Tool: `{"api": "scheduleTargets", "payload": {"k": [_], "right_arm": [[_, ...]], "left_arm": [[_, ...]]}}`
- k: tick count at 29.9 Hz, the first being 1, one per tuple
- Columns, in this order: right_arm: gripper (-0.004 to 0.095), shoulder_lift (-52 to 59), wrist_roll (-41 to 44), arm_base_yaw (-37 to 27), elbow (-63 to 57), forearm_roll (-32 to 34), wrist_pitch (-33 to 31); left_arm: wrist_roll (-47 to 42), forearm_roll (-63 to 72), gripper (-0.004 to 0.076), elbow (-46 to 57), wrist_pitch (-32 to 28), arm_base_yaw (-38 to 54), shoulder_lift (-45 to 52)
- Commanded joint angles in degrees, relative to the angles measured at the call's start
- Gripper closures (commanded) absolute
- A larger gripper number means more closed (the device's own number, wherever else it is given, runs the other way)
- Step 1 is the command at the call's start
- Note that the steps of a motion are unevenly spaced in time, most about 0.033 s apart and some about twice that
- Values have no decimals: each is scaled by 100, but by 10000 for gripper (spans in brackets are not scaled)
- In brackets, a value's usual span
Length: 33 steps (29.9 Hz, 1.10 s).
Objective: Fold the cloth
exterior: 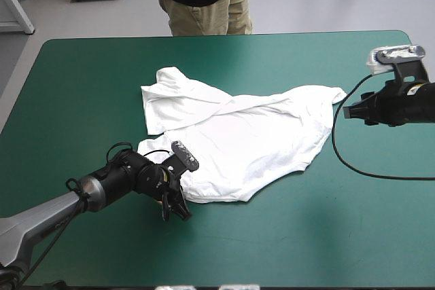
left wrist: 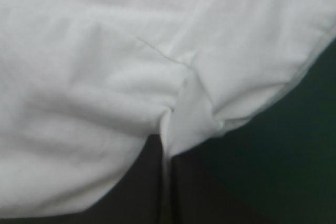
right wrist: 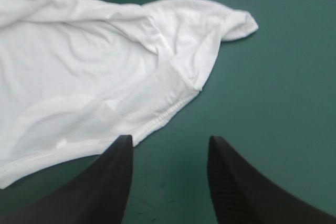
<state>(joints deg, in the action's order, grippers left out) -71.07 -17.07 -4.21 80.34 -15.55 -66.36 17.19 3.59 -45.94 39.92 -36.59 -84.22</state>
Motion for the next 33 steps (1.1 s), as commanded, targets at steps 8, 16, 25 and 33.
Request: {"api": "scheduleTargets", "payload": {"k": [8, 16, 25, 33], "right_arm": [[312, -1431, -322, -22, -231, -392, 1137], [311, -2550, -605, -22, -231, -585, 1409], [329, -3322, -902, 137, -231, -1025, 1609], [881, -3447, -1095, 308, -231, -1112, 1636]], "left_arm": [[-91, 286, 733, 36, 143, -49, -61], [-91, 309, 733, 36, 84, -49, -61], [-91, 457, 733, 36, -12, -49, -61], [-115, 467, 733, 36, -53, -49, -61]]}}
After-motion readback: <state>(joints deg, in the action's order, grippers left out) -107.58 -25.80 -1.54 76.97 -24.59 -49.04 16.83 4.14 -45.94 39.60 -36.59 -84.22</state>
